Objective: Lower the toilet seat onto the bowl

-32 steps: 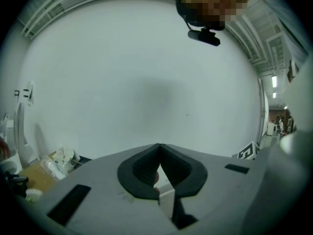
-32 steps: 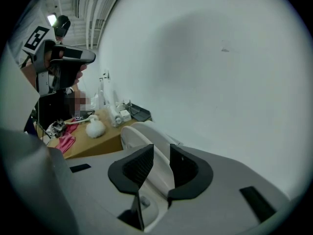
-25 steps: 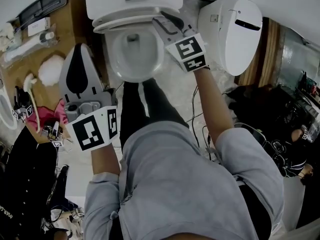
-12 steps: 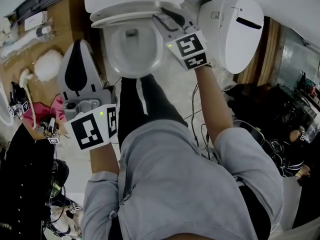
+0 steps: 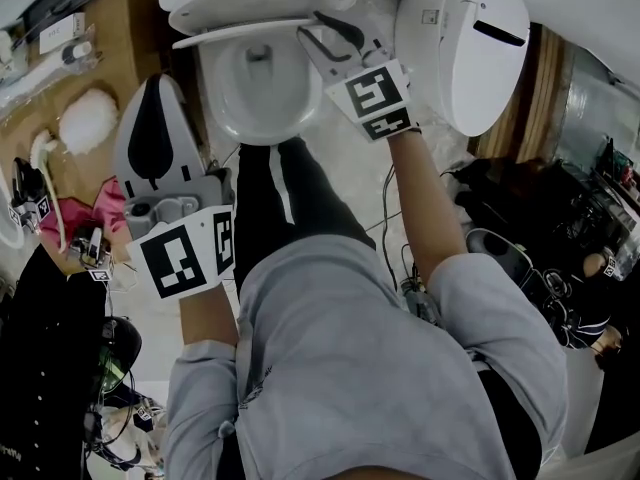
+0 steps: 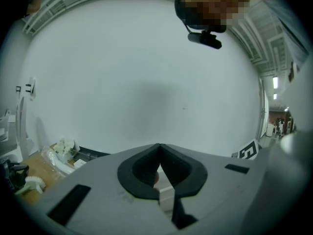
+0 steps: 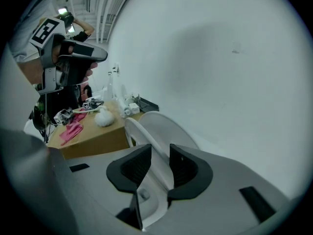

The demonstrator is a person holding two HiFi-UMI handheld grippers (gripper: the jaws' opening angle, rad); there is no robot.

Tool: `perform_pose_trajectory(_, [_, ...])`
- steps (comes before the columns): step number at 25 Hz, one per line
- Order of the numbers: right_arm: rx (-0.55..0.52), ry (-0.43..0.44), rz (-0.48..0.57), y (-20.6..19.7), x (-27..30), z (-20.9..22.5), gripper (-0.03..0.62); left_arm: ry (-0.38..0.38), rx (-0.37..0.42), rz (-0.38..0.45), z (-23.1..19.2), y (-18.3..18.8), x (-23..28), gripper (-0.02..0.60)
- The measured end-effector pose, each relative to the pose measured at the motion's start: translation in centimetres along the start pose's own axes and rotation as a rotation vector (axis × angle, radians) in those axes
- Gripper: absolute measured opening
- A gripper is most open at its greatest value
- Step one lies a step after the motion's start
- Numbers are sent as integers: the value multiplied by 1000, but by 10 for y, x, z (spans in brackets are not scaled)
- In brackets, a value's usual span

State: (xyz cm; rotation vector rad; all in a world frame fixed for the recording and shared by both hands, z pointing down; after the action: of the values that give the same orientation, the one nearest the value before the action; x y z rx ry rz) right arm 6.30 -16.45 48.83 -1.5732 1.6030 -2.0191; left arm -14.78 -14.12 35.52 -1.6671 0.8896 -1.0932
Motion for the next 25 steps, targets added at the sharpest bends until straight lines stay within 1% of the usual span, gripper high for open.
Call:
perform_pose_trajectory(16, [-7,43,-2,-23,-27,-38,104,-9,0,-19,18,-20,-19,0])
perform_pose_trajectory(25, [23,57,-10,-40,-47,-64,107,-20,1,-24,27,-32,-32,0])
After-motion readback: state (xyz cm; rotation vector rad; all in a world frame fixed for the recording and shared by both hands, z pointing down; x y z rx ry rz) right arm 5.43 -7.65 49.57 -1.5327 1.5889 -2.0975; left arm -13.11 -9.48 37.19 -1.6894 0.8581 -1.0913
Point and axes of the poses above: the fingertips, and each gripper's own axes: x forward along the fingers, z to its right, y out of its top, the point moved 5 cm from there along -x, backward along the fingers, and after that the axes turned 2 degrees about -x, right-handed, at the moved point
